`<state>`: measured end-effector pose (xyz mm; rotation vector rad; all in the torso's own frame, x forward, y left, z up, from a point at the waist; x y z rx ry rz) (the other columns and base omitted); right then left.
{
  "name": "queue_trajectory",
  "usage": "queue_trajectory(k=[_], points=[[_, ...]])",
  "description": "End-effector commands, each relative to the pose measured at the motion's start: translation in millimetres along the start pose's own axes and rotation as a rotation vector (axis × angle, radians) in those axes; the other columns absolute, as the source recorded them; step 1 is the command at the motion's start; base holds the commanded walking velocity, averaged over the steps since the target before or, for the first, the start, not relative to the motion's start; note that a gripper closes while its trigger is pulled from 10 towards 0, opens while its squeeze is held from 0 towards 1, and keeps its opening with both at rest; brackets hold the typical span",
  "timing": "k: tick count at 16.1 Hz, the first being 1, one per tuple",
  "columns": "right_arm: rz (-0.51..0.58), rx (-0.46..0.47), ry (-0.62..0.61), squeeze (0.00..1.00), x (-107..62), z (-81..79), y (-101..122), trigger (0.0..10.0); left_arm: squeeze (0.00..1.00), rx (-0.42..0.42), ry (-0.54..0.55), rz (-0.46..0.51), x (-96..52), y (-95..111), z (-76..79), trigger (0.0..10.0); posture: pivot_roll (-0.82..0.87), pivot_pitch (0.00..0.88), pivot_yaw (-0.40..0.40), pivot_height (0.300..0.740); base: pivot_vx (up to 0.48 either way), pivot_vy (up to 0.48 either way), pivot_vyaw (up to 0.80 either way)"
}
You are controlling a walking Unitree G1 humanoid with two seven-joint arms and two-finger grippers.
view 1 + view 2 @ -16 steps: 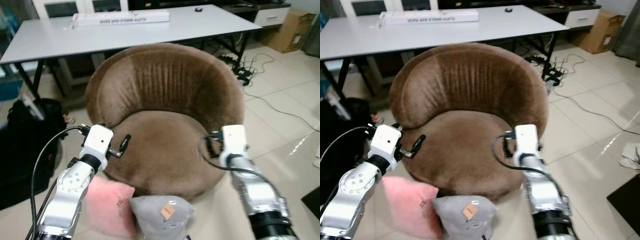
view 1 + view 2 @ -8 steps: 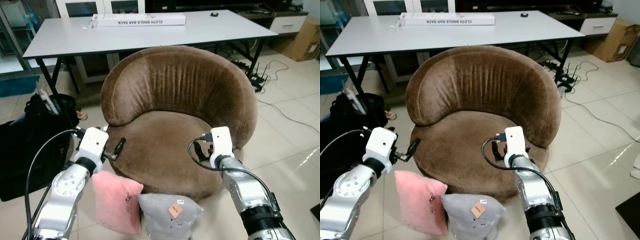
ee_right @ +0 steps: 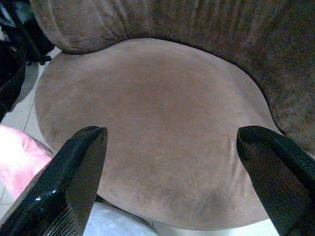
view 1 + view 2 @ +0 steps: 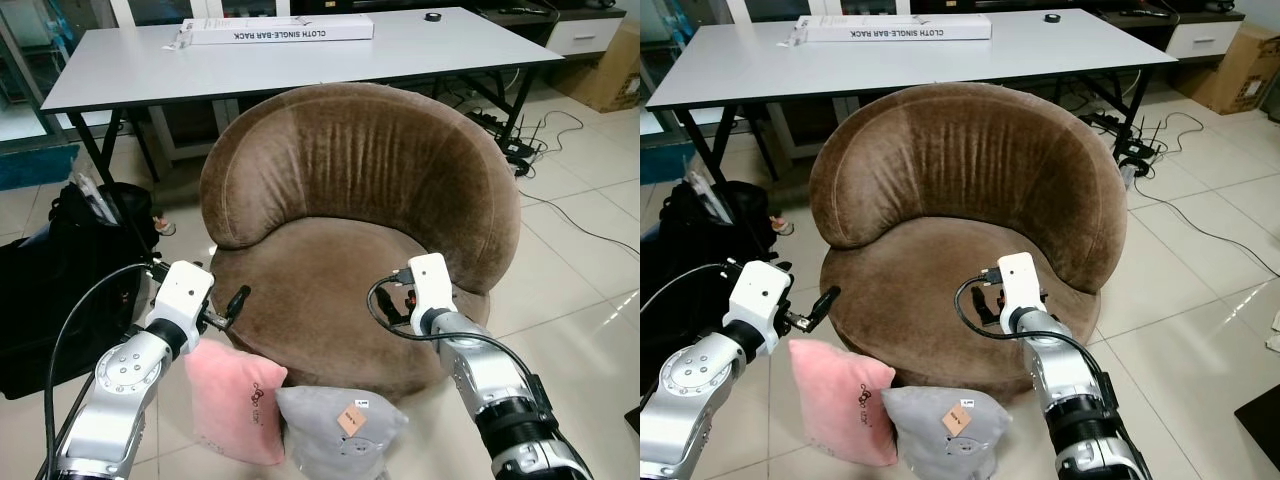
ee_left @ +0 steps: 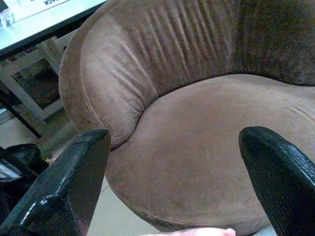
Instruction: Move the pillow to the sofa from floor
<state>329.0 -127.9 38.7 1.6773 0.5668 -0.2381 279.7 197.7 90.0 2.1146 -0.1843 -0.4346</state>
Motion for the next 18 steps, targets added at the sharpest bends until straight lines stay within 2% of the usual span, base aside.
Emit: queue_trajectory(k=[1,5,9,12,15,18], points=[[-0.010,-0.018,0.020,0.00,1.6,-1.9,0,10.0,0.00,0.003,-0.017,0.018,-1.6,2,0.2,10.0,0.13,0.000,0.024,0.740,0.000,0.000,0.00],[-0.049,-0.029,0.086,0.00,2.3,-7.3,-7,10.0,0.00,-0.001,-0.090,0.037,-3.0,4,7.9,10.0,0.13,0.000,0.025,0.710,0.000,0.000,0.00],[-0.043,-0.035,0.090,0.00,2.9,-7.0,-5,10.0,0.00,0.027,-0.105,0.013,-4.0,-4,5.8,10.0,0.12,0.000,0.032,0.680,0.000,0.000,0.00],[-0.043,-0.045,0.087,0.00,4.3,-5.6,-4,10.0,0.00,0.040,-0.090,0.028,0.2,0,0.2,10.0,0.13,0.000,0.021,0.655,0.000,0.000,0.00],[-0.044,-0.106,0.100,0.00,8.9,-8.8,-2,10.0,0.00,0.057,-0.074,0.027,-1.7,-2,-0.9,10.0,0.15,0.000,-0.020,0.625,0.000,0.000,0.00],[-0.025,-0.116,0.111,0.00,11.3,-9.9,5,10.0,0.00,0.061,-0.059,0.022,-2.9,-4,-4.2,10.0,0.15,0.000,-0.024,0.620,0.000,0.000,0.00]])
Point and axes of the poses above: a point about 5 cm out from each wrist's last joint towards the gripper, its own x axis pointing out of the wrist towards the gripper, its own y axis along the axis of the wrist's last joint, z = x × y, the point moved 2 cm from there along x, pointing out of the wrist towards the gripper, and after that the axes turned 14 degrees about x, right-handed, at the moved point
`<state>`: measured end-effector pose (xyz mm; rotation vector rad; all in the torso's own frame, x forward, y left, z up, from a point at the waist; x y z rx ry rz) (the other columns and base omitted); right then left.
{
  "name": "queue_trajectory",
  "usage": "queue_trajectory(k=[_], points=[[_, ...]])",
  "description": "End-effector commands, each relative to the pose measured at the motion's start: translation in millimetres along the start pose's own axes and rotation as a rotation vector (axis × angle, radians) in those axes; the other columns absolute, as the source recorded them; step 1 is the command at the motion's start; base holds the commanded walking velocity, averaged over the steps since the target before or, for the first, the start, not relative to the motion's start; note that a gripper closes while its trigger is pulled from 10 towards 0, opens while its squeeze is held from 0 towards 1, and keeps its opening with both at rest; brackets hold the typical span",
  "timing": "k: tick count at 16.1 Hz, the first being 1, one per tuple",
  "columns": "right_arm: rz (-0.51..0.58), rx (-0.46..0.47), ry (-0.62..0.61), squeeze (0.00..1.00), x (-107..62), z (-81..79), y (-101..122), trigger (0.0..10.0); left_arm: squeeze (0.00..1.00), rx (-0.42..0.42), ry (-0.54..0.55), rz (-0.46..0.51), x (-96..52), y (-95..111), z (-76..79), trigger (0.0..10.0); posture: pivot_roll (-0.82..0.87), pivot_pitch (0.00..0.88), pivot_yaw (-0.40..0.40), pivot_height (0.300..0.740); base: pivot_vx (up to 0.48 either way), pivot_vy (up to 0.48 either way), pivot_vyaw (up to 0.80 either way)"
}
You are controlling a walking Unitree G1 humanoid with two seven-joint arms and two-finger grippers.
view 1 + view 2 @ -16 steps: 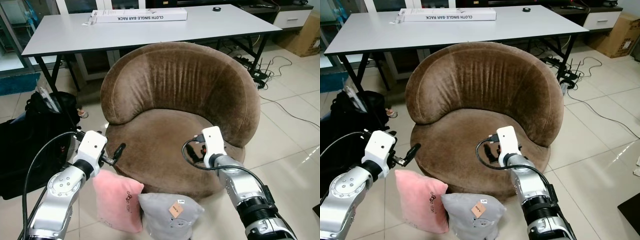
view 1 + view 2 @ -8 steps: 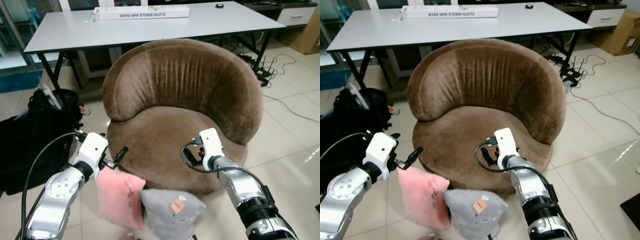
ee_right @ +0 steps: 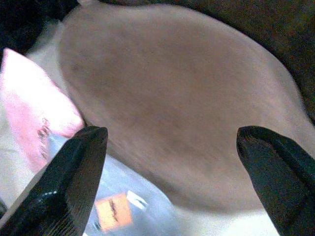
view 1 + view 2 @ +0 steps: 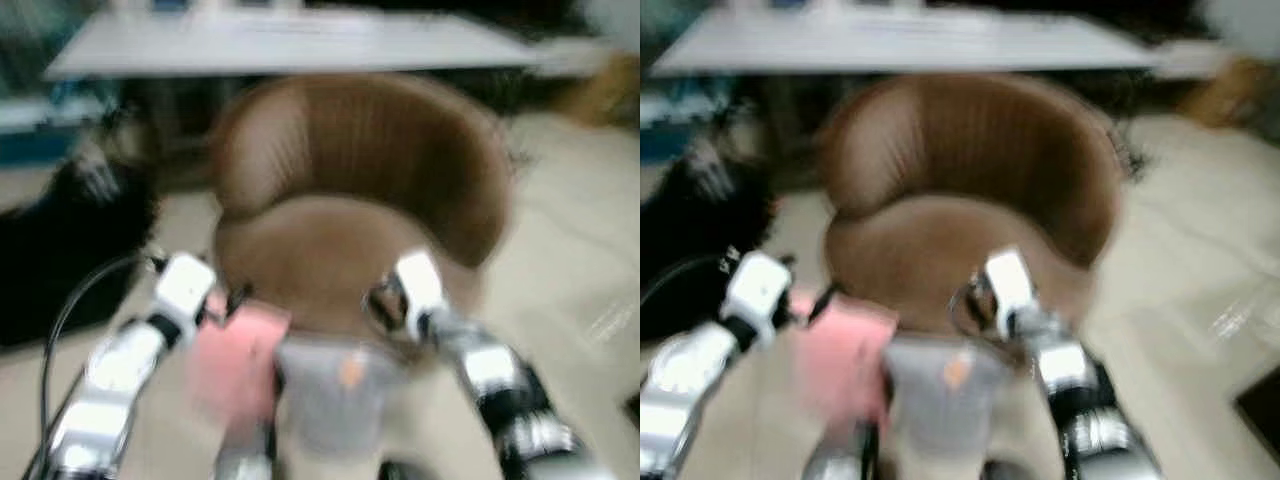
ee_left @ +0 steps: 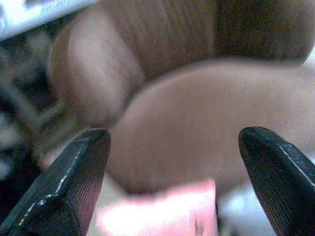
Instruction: Move the pillow to the sofa from floor
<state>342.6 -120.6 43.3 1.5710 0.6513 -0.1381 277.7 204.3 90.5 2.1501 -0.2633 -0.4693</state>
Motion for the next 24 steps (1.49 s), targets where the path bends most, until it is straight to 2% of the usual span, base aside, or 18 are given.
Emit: queue_trajectory(k=[1,4,10,19,23,24], points=[[-0.003,0.007,0.023,0.00,1.4,-4.6,-2,10.0,0.00,0.010,-0.012,-0.007,1.3,-1,-0.3,10.0,0.14,0.000,-0.020,0.620,0.000,0.000,0.00],[-0.002,0.008,0.020,0.00,2.4,-4.3,-3,10.0,0.00,0.002,-0.009,0.000,3.6,1,0.3,10.0,0.13,0.000,-0.008,0.620,0.000,0.000,0.00],[-0.033,0.009,0.004,0.00,1.0,-4.6,-19,10.0,0.00,-0.019,-0.046,-0.001,10.1,2,16.8,10.0,0.12,0.000,-0.010,0.620,0.000,0.000,0.00],[-0.022,0.023,-0.046,0.00,-1.3,-1.1,-24,10.0,0.00,-0.014,-0.047,0.000,15.9,1,19.6,10.0,0.11,0.000,-0.012,0.620,0.329,0.000,-0.17],[-0.022,0.028,-0.031,0.00,-1.0,-4.9,-27,10.0,0.00,-0.016,-0.047,0.007,17.0,2,18.6,10.0,0.11,0.000,-0.004,0.620,0.356,0.000,0.00],[-0.019,0.000,-0.017,0.00,-0.6,-5.6,-25,10.0,0.00,-0.017,-0.047,0.008,17.1,2,18.2,10.0,0.11,0.000,-0.004,0.620,0.356,0.000,0.00]])
Point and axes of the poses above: a point about 5 cm out from each wrist's last joint towards the gripper, its own x axis pointing out of the wrist towards the gripper, its own y axis along the axis of the wrist's last joint, z = x × y, the point moved 2 cm from there along x, pointing out of the wrist towards the gripper, and after that the axes turned 14 degrees about x, right-handed, at the moved point
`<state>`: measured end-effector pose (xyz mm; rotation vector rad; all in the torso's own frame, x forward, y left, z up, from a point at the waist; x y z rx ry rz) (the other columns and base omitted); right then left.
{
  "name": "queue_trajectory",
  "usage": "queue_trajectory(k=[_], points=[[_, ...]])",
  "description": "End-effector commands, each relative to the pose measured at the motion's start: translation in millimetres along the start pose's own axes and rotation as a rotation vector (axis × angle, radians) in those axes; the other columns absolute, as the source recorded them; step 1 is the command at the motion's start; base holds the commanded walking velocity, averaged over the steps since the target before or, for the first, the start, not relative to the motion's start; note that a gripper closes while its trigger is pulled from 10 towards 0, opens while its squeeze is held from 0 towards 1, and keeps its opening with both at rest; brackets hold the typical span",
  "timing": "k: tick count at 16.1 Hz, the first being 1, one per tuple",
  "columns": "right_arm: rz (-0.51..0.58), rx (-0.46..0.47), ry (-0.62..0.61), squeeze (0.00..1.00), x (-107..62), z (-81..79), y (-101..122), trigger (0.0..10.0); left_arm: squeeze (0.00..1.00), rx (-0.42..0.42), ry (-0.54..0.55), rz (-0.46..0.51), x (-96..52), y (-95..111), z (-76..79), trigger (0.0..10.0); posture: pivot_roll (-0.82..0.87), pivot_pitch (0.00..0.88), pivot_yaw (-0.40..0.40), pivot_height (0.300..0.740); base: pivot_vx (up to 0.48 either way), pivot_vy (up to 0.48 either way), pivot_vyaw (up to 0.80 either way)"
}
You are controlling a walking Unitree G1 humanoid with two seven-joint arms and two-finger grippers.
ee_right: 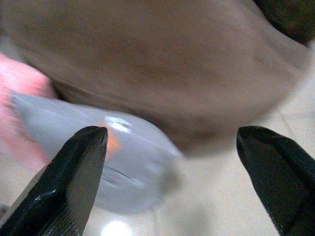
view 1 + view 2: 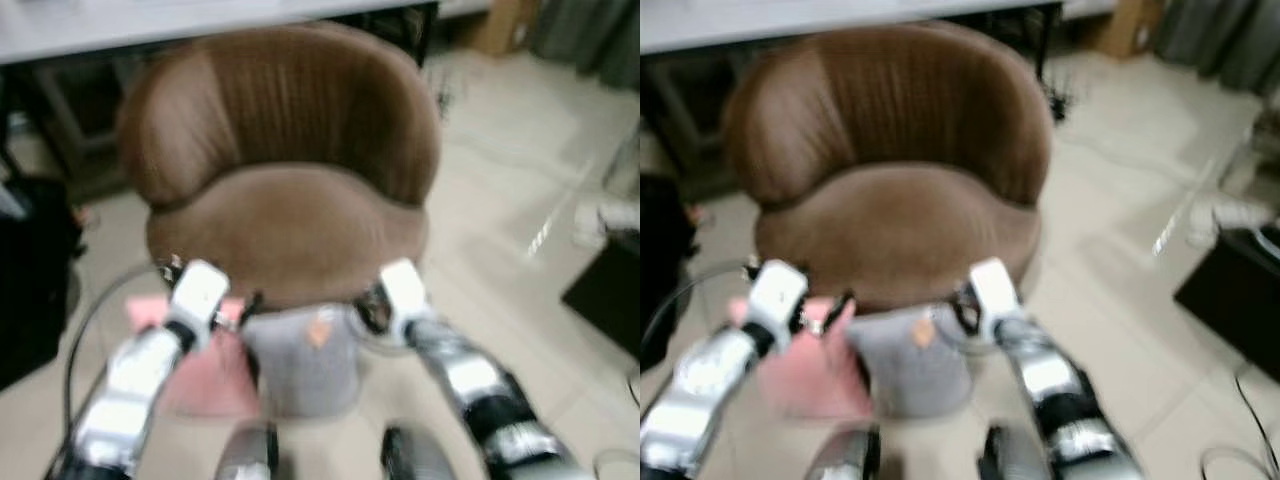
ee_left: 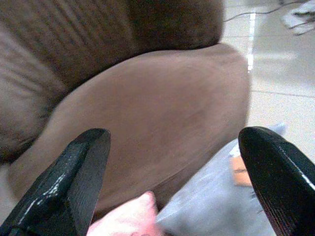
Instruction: Move the pillow to the sofa from floor
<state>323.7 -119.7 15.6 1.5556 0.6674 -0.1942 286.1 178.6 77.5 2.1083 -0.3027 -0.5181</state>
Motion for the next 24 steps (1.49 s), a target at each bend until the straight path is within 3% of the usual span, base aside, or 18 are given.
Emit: queue_trajectory(k=[1,4,5,8,17,20,24], points=[[0.025,-0.024,0.020,0.00,2.1,-3.0,10,10.0,0.00,0.012,0.005,-0.007,-2.9,-2,-4.2,10.0,0.11,0.000,-0.004,0.620,0.352,0.000,0.00],[0.019,-0.042,0.003,0.00,3.5,1.8,13,10.0,0.00,0.013,0.002,-0.002,-1.8,-1,-4.0,10.0,0.11,0.000,-0.009,0.620,0.354,0.000,0.80],[0.019,-0.008,-0.011,0.00,3.6,5.0,13,10.0,0.00,0.014,-0.003,-0.002,-1.4,-1,-3.3,10.0,0.11,0.000,-0.009,0.620,0.352,0.000,0.00],[0.012,-0.033,-0.028,0.00,3.0,11.7,12,10.0,0.00,0.019,-0.017,-0.001,-1.1,-2,-1.7,10.0,0.10,0.000,-0.009,0.620,0.341,0.000,0.00],[0.010,-0.046,-0.017,0.00,5.8,12.3,15,10.0,0.00,0.052,-0.016,-0.002,2.8,0,-3.3,10.0,0.10,0.000,-0.009,0.620,0.000,0.000,0.00],[-0.019,-0.088,0.008,0.00,8.1,10.3,14,10.0,0.00,0.055,-0.055,0.010,3.3,1,0.6,10.0,0.10,0.000,-0.010,0.620,0.000,0.000,0.00],[-0.084,-0.032,-0.021,0.00,10.8,12.1,1,10.0,0.00,0.092,-0.158,0.012,0.2,-2,3.1,10.0,0.11,0.000,0.004,0.595,0.000,0.000,0.00]])
Point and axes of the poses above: a point about 5 cm out from each wrist's last joint towards the gripper, its own x axis pointing out of the wrist towards the gripper, its own y axis along the axis of the wrist's last joint, z = x × y, the point moved 2 cm from there along x, pointing out of the wrist towards the gripper, and after that the axes turned 14 degrees about x, right-handed, at the moved point
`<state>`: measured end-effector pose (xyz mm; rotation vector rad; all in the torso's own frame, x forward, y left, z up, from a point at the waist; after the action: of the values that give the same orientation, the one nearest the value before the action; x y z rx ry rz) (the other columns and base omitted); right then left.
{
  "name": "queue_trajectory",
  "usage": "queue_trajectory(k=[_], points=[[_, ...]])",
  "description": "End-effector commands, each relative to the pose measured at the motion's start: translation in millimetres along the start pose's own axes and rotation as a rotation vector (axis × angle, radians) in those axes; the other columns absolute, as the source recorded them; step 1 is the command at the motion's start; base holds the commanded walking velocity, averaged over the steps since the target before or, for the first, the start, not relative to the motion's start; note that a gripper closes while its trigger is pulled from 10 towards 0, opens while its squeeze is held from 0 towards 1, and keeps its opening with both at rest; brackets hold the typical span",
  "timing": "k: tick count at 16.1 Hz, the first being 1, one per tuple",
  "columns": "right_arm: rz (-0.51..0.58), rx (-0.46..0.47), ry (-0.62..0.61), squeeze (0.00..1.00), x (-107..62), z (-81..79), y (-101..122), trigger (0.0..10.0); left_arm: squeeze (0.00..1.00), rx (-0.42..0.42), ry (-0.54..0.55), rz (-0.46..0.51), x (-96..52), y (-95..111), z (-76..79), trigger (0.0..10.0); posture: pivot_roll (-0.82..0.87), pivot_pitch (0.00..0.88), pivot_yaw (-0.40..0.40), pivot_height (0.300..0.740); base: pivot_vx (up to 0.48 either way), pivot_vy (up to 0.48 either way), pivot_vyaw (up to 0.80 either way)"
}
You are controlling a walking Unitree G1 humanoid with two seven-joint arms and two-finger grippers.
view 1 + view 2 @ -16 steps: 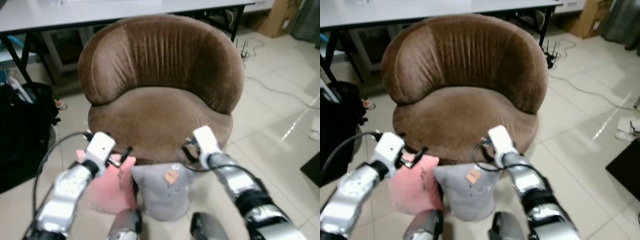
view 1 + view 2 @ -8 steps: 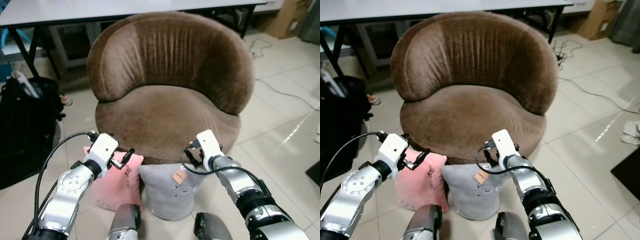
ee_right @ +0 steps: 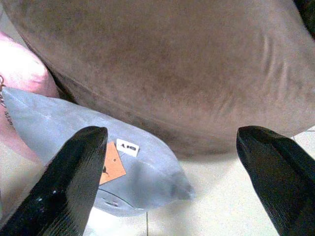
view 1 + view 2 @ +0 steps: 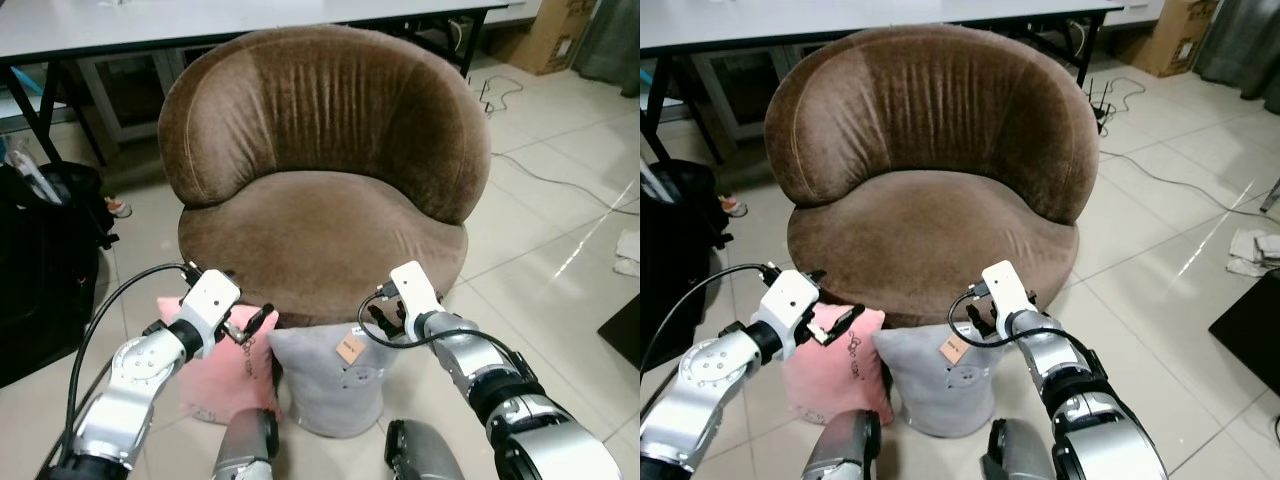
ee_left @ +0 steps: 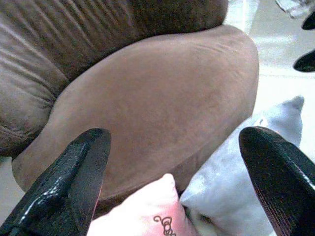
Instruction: Move the pillow to the sofa from floor
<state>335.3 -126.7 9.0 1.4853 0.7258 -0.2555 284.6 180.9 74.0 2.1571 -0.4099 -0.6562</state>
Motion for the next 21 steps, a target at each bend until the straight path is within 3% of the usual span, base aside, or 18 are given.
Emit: queue_trajectory(k=[1,8,12,21], points=[[0.003,0.033,-0.009,0.00,1.1,-0.4,1,10.0,0.00,0.016,-0.026,0.007,2.8,0,1.3,10.0,0.10,0.000,0.017,0.580,0.000,0.000,0.00],[0.026,0.046,0.027,0.00,5.2,-15.6,3,10.0,0.00,-0.014,-0.014,0.037,4.2,3,6.5,10.0,0.10,0.000,0.022,0.565,0.000,0.000,0.00],[0.029,0.043,0.024,0.00,4.8,-14.6,1,10.0,0.00,-0.070,0.057,0.010,-1.9,-6,7.6,10.0,0.10,0.000,0.005,0.565,0.000,0.000,0.00],[0.065,0.094,0.005,0.00,5.2,-14.1,6,10.0,0.00,-0.079,0.105,0.009,1.3,-4,2.9,10.0,0.10,0.000,-0.003,0.565,0.029,0.000,0.00]])
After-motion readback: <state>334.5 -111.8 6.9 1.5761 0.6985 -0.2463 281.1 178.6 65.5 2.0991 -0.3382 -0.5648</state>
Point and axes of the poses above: a point about 5 cm out from each wrist's last joint towards the gripper, its own x axis pointing out of the wrist towards the gripper, its own y axis along the axis of the wrist's last joint, z = x × y, the point moved 2 cm from there along x, pointing out of the wrist towards the gripper, and after that the axes turned 14 degrees about x, right-handed, at the moved point
